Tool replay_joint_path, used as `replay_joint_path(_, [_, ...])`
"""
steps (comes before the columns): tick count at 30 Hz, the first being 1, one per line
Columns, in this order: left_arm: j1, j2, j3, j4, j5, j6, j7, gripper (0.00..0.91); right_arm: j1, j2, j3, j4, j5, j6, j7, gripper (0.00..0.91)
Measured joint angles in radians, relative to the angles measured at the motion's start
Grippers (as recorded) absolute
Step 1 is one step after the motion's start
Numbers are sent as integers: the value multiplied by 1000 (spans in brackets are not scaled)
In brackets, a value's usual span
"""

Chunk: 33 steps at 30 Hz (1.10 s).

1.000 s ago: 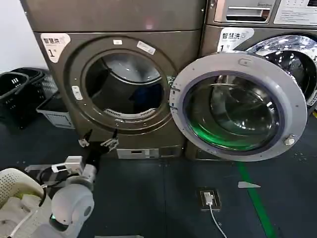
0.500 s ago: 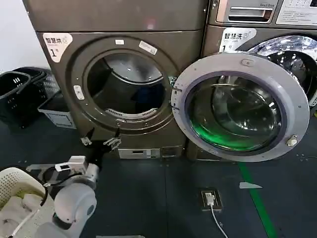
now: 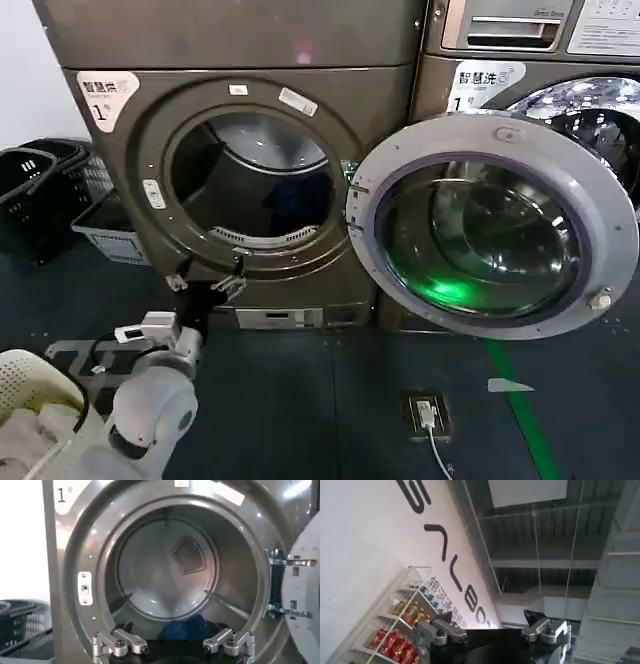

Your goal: Grasp the clothes from the dryer.

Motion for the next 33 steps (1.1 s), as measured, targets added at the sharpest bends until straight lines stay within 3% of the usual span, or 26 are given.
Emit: replay_joint_path(33, [-11, -8, 13, 12, 5, -2, 1, 907, -6, -3, 10, 0, 16, 2, -3, 907])
